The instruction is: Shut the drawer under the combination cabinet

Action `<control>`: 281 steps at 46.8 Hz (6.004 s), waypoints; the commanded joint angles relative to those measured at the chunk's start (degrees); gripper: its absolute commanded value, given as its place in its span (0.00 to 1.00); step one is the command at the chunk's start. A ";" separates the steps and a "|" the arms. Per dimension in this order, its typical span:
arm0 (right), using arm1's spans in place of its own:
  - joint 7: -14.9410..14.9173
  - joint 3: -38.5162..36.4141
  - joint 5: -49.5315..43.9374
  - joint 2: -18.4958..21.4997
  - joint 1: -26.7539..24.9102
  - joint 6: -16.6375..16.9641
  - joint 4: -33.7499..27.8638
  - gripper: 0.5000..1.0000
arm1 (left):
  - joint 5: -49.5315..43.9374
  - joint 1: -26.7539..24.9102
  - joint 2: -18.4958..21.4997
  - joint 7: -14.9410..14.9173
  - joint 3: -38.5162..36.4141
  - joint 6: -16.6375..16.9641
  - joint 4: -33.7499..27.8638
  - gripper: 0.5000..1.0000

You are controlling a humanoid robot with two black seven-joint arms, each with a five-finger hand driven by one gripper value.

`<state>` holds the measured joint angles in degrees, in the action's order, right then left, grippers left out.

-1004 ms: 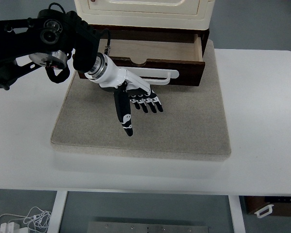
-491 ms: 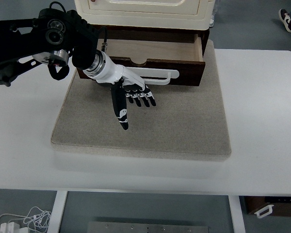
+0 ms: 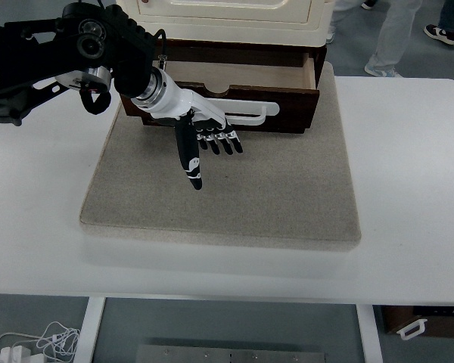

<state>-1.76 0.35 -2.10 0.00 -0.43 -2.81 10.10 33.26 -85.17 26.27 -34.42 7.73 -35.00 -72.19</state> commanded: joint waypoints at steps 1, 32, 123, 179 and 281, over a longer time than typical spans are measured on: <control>0.00 0.00 -0.01 0.00 -0.01 0.00 0.01 0.90 | 0.58 0.00 -0.34 0.05 0.18 0.00 1.35 0.99; 0.00 0.00 -0.01 0.00 -0.01 0.00 0.01 0.90 | 1.81 0.09 -4.48 0.23 2.20 0.00 9.53 0.99; 0.00 0.00 -0.01 0.00 -0.01 0.00 0.01 0.90 | 3.66 0.97 -4.74 1.46 5.63 0.00 20.25 0.99; 0.00 0.00 -0.01 0.00 -0.01 0.00 0.01 0.90 | -4.25 0.79 -7.03 29.93 34.36 7.74 14.45 0.99; 0.00 -0.26 -0.01 0.00 -1.15 0.26 0.10 0.90 | -35.71 20.39 -6.94 31.87 53.79 30.34 48.99 0.99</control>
<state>-1.76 0.09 -2.19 0.00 -1.41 -2.55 10.19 -1.29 -65.70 19.38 -2.63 61.51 -3.63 -23.19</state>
